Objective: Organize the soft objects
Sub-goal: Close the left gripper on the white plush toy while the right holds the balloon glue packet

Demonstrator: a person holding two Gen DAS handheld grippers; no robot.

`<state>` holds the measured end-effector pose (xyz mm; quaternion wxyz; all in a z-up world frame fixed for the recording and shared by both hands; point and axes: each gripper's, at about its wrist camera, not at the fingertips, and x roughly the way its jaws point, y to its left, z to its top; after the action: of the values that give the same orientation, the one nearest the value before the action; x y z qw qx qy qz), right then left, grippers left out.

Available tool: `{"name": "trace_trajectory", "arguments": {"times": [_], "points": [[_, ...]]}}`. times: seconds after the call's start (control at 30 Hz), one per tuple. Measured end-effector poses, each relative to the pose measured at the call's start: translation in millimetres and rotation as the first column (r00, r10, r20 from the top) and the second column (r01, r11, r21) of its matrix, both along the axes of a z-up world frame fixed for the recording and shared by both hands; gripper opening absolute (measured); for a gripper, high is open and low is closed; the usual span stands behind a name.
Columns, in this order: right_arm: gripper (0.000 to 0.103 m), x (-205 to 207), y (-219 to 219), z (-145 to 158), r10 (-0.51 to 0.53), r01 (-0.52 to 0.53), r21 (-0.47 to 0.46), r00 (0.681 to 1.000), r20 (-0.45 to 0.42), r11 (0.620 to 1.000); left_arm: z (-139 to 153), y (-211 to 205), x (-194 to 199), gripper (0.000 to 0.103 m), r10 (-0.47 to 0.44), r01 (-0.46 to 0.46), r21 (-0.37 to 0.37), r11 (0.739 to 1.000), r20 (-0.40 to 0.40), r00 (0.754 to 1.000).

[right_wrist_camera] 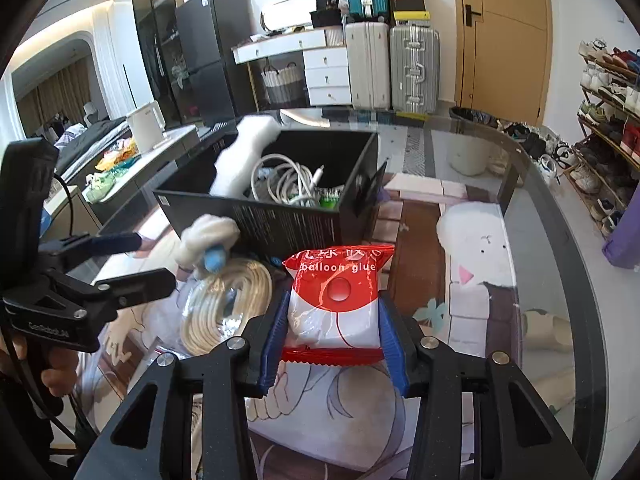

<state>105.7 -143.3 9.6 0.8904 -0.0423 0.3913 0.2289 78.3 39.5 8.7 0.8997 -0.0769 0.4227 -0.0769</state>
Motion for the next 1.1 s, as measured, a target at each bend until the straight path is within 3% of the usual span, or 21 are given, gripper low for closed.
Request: {"name": "trace_trajectory", "arguments": {"times": [0.3, 0.83, 1.1], "points": [[0.044, -1, -6, 5, -0.014, 0.013, 0.013, 1.0, 0.01, 1.0, 7, 7, 13, 0.103, 0.059, -0.062, -0.157, 0.986, -0.022, 0.998], [0.044, 1, -11, 4, -0.024, 0.024, 0.015, 1.0, 0.003, 1.0, -15, -5, 38, 0.103, 0.081, -0.099, -0.191, 0.977, -0.097, 0.992], [0.044, 2, -11, 3, -0.025, 0.025, 0.015, 1.0, -0.001, 1.0, -17, -7, 38, 0.09, 0.046, -0.064, -0.194, 0.979, -0.093, 0.995]]}}
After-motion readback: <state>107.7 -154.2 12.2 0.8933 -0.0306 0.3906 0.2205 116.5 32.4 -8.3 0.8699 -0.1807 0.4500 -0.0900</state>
